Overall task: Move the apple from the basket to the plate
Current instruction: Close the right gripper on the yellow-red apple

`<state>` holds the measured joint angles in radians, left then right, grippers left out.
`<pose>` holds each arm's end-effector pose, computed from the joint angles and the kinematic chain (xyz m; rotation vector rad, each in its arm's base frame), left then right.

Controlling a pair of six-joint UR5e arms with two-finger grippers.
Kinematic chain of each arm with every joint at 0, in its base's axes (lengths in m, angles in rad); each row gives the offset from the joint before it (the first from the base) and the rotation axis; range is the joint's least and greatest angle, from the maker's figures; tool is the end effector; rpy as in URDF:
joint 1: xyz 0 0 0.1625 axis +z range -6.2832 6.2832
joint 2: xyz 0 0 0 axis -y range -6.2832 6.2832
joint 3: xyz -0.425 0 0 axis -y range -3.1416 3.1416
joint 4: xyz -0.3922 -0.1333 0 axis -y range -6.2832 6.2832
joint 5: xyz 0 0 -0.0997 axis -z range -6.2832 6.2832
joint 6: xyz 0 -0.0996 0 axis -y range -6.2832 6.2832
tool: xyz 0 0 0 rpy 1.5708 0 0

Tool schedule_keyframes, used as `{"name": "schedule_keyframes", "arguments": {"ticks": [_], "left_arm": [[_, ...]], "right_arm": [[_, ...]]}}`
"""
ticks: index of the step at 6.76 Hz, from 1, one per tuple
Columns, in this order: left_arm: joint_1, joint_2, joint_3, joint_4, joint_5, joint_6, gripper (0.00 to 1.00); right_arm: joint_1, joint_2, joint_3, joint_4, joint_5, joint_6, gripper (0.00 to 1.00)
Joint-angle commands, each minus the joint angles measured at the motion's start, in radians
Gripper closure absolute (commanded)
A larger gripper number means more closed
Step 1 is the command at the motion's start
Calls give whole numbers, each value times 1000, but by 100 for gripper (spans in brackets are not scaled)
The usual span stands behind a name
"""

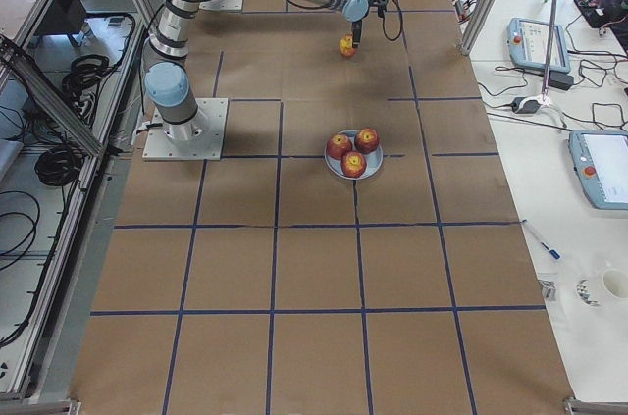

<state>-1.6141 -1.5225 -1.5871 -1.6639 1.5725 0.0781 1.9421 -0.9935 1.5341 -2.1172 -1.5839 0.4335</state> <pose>-0.1531 -0.4587 0.4940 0.1905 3.1337 0.0960 0.3656 -0.5751 0.2178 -0.0974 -3.1302 0.0164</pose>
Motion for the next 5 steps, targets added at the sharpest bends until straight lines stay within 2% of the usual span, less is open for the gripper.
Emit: {"name": "schedule_keyframes", "arguments": {"ticks": [1, 2, 3, 4, 5], "left_arm": [[-3, 1, -2, -1, 0, 0, 1], [-3, 1, -2, -1, 0, 0, 1], [-3, 1, -2, -1, 0, -1, 1], [-3, 1, -2, -1, 0, -1, 1], [-3, 1, -2, -1, 0, -1, 1]], "right_arm": [[11, 21, 67, -81, 1, 1, 0], [9, 16, 84, -82, 1, -4, 0], [9, 7, 75, -79, -2, -4, 20], [5, 6, 57, -79, -2, -6, 44], [5, 6, 20, -67, -2, -4, 53]]}}
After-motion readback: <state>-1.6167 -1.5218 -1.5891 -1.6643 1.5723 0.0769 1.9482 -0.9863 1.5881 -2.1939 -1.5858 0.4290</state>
